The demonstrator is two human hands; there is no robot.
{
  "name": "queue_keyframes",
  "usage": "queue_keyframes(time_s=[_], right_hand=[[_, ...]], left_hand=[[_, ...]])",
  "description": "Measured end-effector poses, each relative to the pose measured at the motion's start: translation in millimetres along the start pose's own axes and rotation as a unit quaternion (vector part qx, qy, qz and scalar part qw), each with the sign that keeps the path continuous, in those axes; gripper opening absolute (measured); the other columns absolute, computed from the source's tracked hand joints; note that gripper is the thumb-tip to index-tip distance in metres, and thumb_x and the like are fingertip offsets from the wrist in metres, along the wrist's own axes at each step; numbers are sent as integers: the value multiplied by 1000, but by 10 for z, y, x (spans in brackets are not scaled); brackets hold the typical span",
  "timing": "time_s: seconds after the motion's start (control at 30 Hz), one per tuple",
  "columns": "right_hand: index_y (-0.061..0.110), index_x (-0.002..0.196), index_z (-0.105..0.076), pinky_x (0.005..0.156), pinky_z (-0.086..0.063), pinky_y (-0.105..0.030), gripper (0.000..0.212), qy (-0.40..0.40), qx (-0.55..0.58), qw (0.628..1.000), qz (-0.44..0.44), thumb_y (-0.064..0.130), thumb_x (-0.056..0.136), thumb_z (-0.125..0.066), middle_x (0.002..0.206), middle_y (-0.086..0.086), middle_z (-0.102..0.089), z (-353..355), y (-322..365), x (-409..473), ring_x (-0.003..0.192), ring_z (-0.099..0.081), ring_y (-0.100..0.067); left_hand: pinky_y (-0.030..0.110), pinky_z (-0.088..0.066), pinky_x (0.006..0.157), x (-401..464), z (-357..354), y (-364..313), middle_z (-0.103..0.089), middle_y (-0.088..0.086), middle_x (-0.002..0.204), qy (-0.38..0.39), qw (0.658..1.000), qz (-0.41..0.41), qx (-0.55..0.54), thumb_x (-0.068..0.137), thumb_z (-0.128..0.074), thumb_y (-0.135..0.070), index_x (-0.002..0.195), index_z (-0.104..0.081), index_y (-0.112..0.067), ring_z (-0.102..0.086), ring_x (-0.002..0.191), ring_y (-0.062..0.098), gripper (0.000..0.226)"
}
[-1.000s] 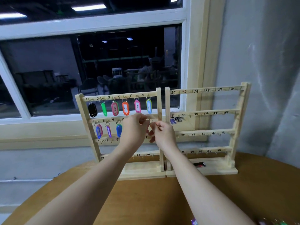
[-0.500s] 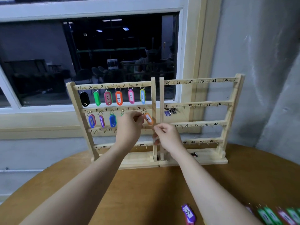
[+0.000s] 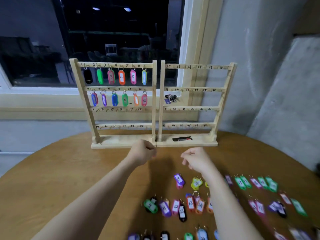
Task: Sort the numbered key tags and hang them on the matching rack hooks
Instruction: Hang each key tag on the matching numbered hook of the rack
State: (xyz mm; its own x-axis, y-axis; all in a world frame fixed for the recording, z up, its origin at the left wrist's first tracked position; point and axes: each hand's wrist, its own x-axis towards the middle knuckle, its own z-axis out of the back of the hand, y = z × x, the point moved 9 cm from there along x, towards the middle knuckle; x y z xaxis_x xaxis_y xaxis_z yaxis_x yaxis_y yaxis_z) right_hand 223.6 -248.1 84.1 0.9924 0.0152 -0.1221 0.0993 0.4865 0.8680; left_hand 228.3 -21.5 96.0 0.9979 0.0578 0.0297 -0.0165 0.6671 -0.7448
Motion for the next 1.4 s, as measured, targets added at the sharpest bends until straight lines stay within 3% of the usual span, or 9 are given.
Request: queue_keyframes(time_s=[0.17,0.27,0.37,0.43,0.53,0.7,1.1,1.27,1.4], right_hand=[[10,79,-75,51,-43,-25,18,-8,-37,998,-45,12,94,-64,61,3,-70,116,-431,-194,55,-55,-14],[15,77,-73,54,-42,-24,18,-3,-61,997,-52,14,94,-66,62,4,-70,140,-525,-258,50,-54,-8],[17,76,-73,67,-51,-28,17,11,-112,992,-51,20,93,-70,71,2,-72,79,-546,-269,69,-65,-15],[20,75,-71,78,-57,-35,18,21,-150,987,-48,28,91,-73,76,0,-71,-9,-538,-264,81,-69,-21],[20,82,-70,75,-56,-35,25,21,-253,967,-31,43,89,-74,80,1,-70,-126,-455,-259,83,-67,-21],[22,92,-69,71,-50,-32,39,7,-340,940,-21,60,85,-72,91,4,-68,-233,-370,-242,89,-62,-17],[21,82,-68,70,-58,-34,20,-34,-242,970,-12,37,95,-69,79,3,-69,-189,-413,-158,77,-65,-17],[17,89,-69,53,-45,-27,14,-31,-59,997,-38,25,99,-64,74,5,-76,13,-507,-315,54,-58,-10],[13,103,-66,44,-36,-21,8,-14,72,993,-88,16,102,-59,81,0,-78,44,-707,-536,54,-54,-11]], left_hand=[[24,-47,81,-256,-742,-17,-75,1,101,83,993,-47,65,90,-70,-22,100,-79,-17,-64,91,14,14],[23,-41,84,-291,-963,20,-72,-1,110,96,993,-37,63,92,-69,-27,110,-76,-19,-59,97,12,21],[22,-40,84,-313,-1024,86,-68,-4,104,96,994,-33,26,96,-65,-25,104,-75,-21,-58,96,11,13],[14,-41,81,-327,-984,144,-69,-6,104,85,995,-37,-30,97,-64,-18,100,-73,-18,-61,96,10,10],[1,-39,76,-361,-897,198,-71,-7,105,80,994,-38,-69,99,-60,-13,103,-73,-16,-62,93,4,14],[19,-44,89,-392,-930,201,-71,-6,109,86,994,-59,-41,100,-58,-17,105,-73,-18,-62,103,8,16],[22,-45,87,-345,-958,277,-70,-11,105,85,993,-49,-60,100,-59,-21,100,-73,-23,-62,99,5,15],[27,-51,87,-343,-1051,261,-72,-9,100,113,989,-26,-90,94,-68,-32,96,-73,-27,-66,95,10,7],[38,-45,101,-337,-1163,229,-71,-16,102,112,993,-5,-31,87,-72,-48,97,-73,-36,-63,104,10,16]])
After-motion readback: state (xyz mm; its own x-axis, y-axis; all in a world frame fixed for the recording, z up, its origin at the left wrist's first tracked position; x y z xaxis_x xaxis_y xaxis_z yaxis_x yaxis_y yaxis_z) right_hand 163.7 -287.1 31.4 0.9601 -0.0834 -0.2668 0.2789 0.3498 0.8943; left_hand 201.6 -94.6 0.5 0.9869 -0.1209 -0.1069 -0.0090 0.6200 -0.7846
